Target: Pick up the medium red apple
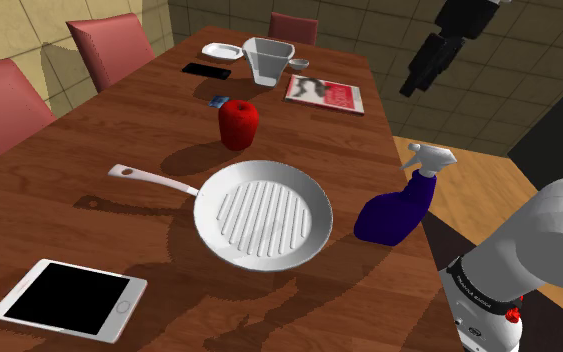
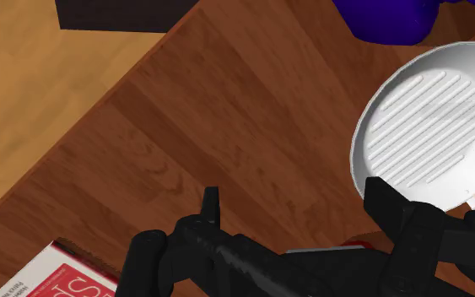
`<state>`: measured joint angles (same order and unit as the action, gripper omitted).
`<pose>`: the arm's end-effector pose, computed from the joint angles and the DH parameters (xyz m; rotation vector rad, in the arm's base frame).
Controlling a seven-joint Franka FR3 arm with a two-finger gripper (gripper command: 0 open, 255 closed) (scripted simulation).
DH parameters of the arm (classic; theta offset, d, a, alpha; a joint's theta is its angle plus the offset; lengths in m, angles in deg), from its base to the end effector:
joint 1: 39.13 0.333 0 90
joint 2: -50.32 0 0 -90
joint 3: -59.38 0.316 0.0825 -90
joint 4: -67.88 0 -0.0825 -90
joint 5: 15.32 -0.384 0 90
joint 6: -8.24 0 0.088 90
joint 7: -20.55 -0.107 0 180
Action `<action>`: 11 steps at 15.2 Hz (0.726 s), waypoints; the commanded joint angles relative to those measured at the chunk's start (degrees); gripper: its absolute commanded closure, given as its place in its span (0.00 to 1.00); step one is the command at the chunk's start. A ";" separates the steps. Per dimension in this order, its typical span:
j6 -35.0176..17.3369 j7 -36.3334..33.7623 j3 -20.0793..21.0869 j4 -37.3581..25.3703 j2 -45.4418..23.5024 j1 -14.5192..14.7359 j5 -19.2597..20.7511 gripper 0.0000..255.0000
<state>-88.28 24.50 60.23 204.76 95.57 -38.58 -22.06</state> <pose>0.3163 0.0203 0.5870 -3.0315 -0.1229 -0.1334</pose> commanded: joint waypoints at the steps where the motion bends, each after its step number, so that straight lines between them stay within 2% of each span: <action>1: 0.00 0.00 0.00 0.00 0.00 0.00 0.00 0.00; 6: -3.77 -7.77 5.49 -5.38 -9.69 0.32 -2.19 0.00; 11: -6.46 -15.60 10.38 -12.78 -20.36 0.09 -2.56 0.00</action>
<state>-94.39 10.55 69.74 193.42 77.16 -38.44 -24.60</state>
